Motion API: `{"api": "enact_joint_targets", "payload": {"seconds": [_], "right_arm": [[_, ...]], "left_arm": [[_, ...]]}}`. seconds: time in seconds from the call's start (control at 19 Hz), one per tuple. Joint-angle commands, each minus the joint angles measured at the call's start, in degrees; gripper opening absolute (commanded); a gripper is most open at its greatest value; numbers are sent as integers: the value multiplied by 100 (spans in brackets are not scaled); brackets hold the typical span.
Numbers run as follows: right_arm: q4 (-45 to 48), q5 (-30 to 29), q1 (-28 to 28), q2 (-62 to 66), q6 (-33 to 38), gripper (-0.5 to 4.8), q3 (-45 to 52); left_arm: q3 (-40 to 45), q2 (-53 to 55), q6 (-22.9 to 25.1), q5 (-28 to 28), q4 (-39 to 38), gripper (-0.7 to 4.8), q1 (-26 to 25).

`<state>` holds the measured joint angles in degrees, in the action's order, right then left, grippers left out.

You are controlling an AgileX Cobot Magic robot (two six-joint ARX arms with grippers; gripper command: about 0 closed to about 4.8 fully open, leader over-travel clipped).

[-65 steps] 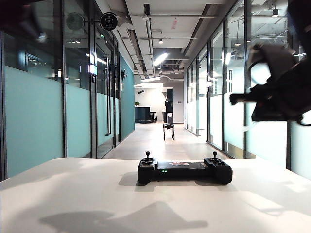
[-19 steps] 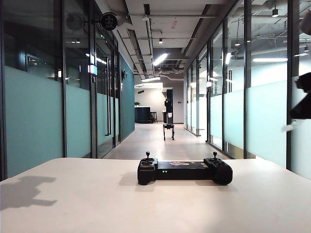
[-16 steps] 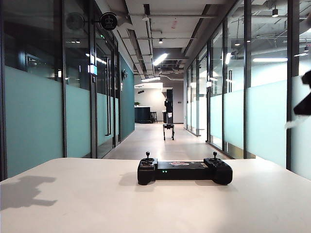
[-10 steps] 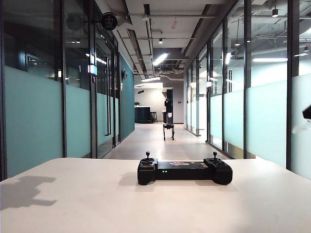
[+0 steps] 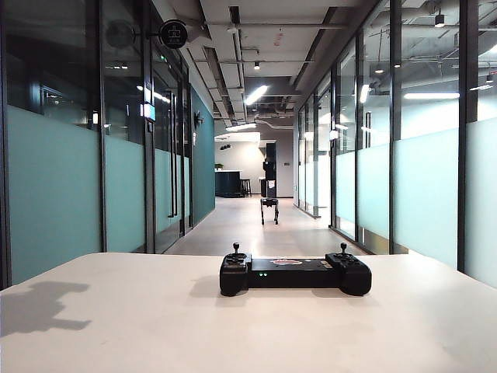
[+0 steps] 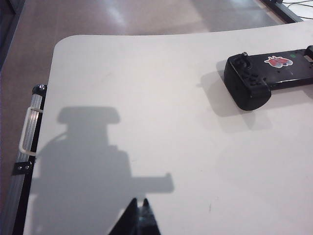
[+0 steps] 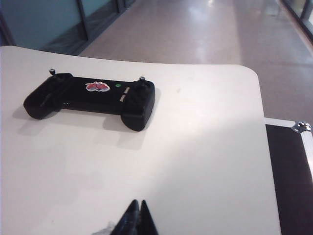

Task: Push the left joystick on the remote control sitting on the white table forward to make the robot dog walk in a straight line until it approaches the door.

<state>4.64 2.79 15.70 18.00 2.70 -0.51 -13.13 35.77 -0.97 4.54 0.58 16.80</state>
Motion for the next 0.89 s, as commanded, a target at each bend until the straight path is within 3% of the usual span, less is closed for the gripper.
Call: {"api": "enact_joint_targets", "payload": {"seconds": [0.05,0.42,0.89], "right_arm": [[-55,0,-195,-291,11,-7,9],[-186,-448,-822,-1134,9,-7,59],[-490,-273,-1108,-1805,7,-7,59]], "left_arm": [[-13,-7,-9,-28,35,-5,-9],[-13,-7,-9,-28,35,-5,-9],[-13,-7,-9,-28,35,-5,-9]]}}
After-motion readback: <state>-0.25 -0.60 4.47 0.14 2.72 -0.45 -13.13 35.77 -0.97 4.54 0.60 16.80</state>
